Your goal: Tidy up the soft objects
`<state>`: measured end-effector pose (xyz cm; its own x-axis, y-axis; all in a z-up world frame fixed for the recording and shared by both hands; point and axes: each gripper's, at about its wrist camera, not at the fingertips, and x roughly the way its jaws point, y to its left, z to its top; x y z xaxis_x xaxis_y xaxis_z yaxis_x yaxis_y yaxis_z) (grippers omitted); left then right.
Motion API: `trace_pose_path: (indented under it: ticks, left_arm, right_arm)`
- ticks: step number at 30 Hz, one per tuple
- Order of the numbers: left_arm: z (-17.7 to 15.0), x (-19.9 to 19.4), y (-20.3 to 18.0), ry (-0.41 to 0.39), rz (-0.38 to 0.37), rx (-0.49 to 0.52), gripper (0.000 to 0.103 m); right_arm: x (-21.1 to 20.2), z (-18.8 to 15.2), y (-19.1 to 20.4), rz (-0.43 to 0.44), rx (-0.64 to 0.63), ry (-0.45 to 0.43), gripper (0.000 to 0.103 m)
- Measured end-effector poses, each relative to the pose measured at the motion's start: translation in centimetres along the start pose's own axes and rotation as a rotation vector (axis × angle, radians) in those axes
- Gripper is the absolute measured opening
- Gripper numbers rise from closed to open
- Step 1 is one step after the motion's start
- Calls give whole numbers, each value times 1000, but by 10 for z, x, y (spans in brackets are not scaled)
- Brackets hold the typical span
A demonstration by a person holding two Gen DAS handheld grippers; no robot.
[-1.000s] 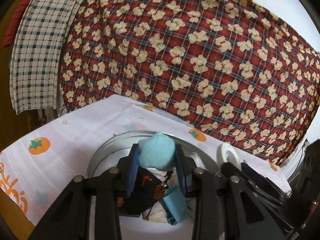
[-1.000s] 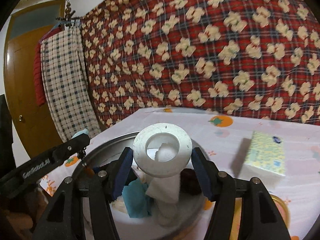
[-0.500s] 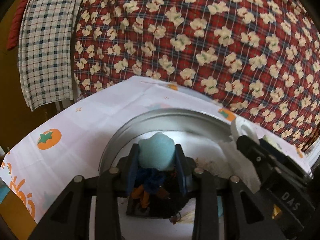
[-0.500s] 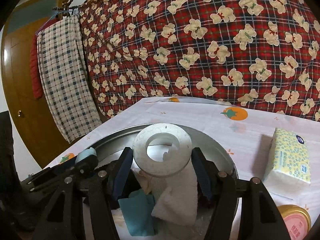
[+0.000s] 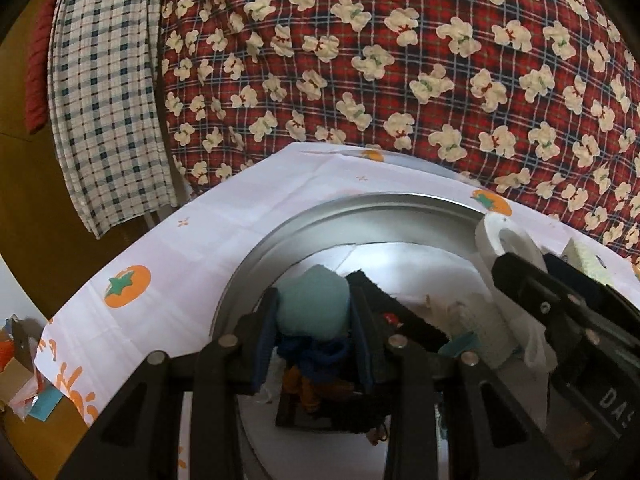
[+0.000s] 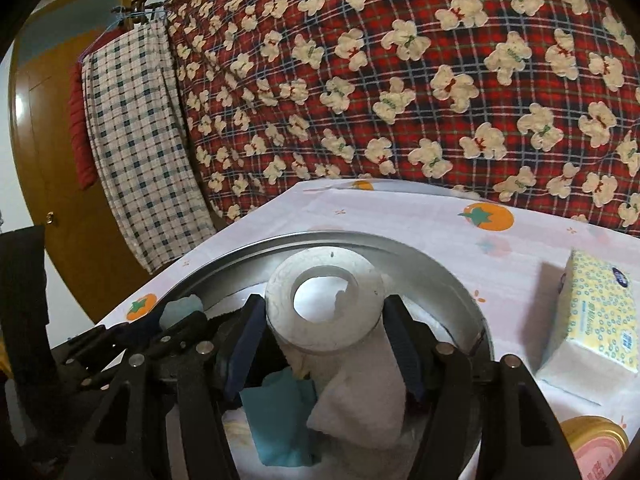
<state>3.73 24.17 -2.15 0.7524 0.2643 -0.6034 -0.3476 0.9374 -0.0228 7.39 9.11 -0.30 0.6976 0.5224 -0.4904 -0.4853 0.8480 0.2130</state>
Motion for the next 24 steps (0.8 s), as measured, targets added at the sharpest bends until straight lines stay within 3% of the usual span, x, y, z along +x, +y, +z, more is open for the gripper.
trace_pose_path:
  ticks: [4, 6, 7, 8, 9, 14, 19, 24]
  left_arm:
    - [1, 0, -2, -3, 21, 0, 46]
    - [1, -4, -3, -17, 28, 5, 73]
    - [1, -9, -4, -37, 29, 9, 82]
    - [1, -12, -5, -53, 29, 13, 98]
    - [0, -17, -6, -76, 30, 19, 103]
    - [-5, -23, -13, -106, 64, 49, 103]
    - [-9, -30, -9, -111, 2, -12, 103]
    - [-16, -38, -14, -141, 4, -14, 103]
  right_arm:
    - [-4, -3, 2, 34, -3, -35, 67]
    - [-10, -5, 1, 44, 1, -84, 80]
    - [-15, -7, 1, 46, 1, -117, 82]
    - [-19, -9, 0, 38, 0, -145, 85]
    - [-23, -9, 0, 26, -2, -163, 87]
    - [-42, -14, -6, -66, 7, -243, 87]
    - [-54, -16, -22, -105, 64, -269, 87]
    - [-60, -20, -25, -128, 66, -279, 87]
